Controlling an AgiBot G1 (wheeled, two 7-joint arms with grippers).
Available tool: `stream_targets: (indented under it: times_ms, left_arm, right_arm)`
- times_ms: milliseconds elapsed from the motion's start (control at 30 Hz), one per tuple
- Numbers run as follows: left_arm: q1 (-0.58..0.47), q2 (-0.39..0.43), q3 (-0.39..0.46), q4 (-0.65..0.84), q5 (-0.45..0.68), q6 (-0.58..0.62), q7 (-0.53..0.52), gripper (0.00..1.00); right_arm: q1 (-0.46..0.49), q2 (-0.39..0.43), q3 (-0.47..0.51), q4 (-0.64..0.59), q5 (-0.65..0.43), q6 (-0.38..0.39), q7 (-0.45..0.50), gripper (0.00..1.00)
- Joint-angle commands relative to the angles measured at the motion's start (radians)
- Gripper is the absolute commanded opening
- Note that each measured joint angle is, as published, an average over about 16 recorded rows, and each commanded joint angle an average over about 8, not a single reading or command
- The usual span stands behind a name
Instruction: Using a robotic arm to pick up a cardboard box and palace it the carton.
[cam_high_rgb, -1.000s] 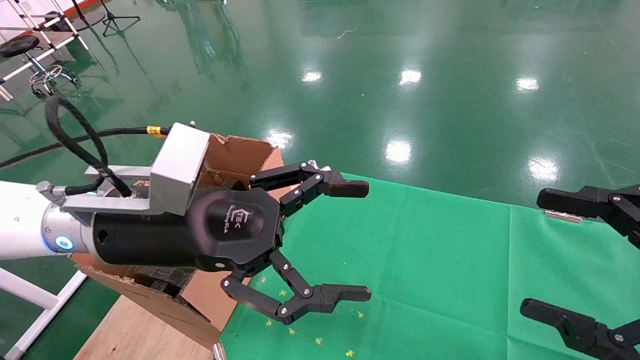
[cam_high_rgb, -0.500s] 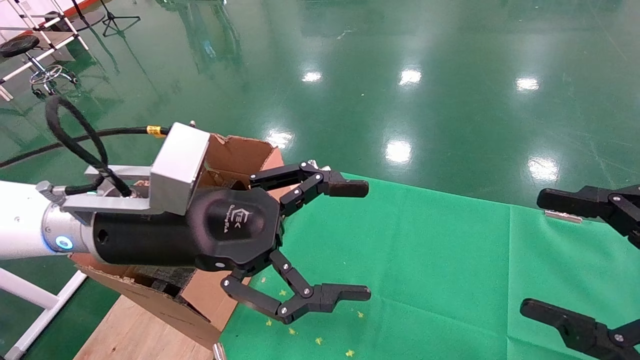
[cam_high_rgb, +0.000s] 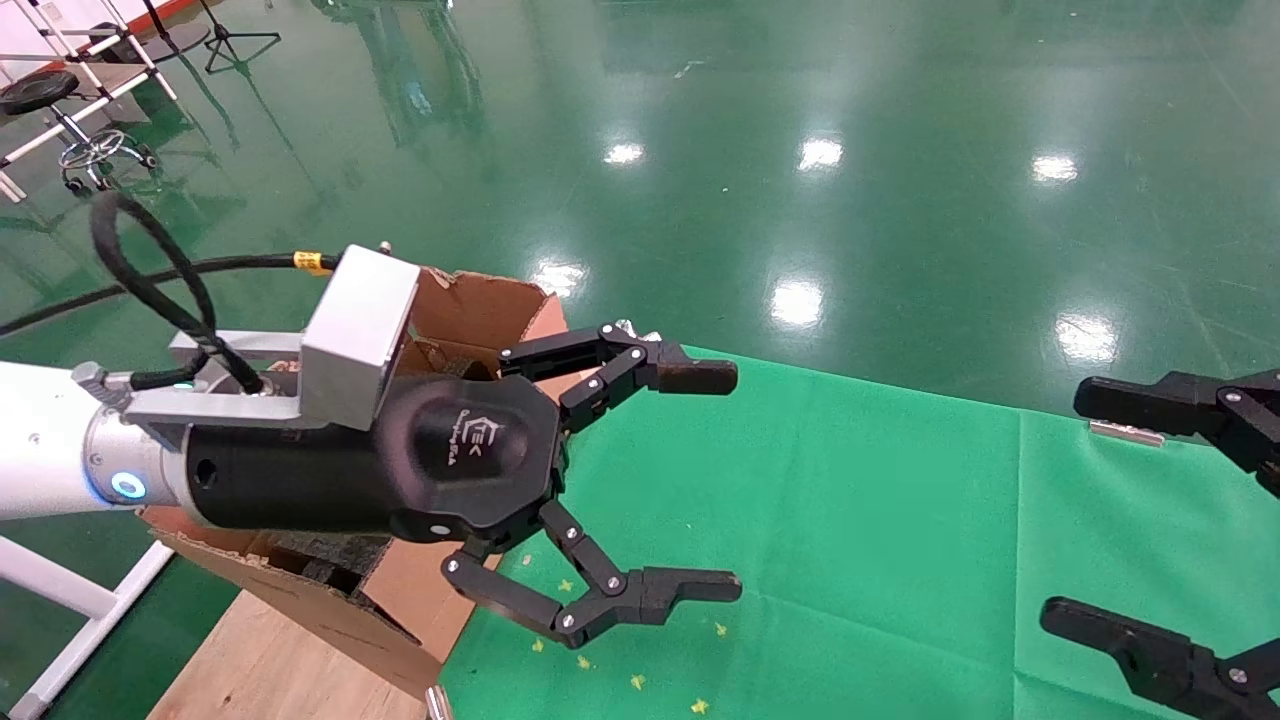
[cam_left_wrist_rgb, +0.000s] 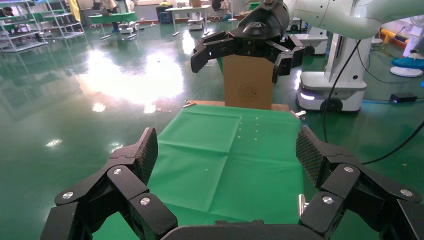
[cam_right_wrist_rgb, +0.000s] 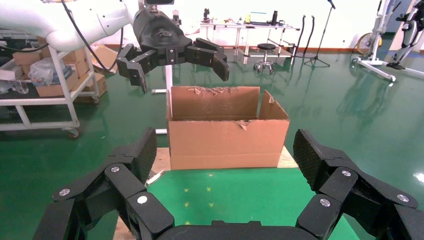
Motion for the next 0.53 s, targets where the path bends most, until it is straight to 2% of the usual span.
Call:
stream_targets:
  times_ms: [33,533]
  left_arm:
    - [0.000,0.000,0.000,0.000,0.000,0.000,0.000,1.00]
    - [0.000,0.000,0.000,0.000,0.000,0.000,0.000,1.00]
  right_arm:
    - [0.000,0.000,0.000,0.000,0.000,0.000,0.000,1.00]
    - [0.000,0.000,0.000,0.000,0.000,0.000,0.000,1.00]
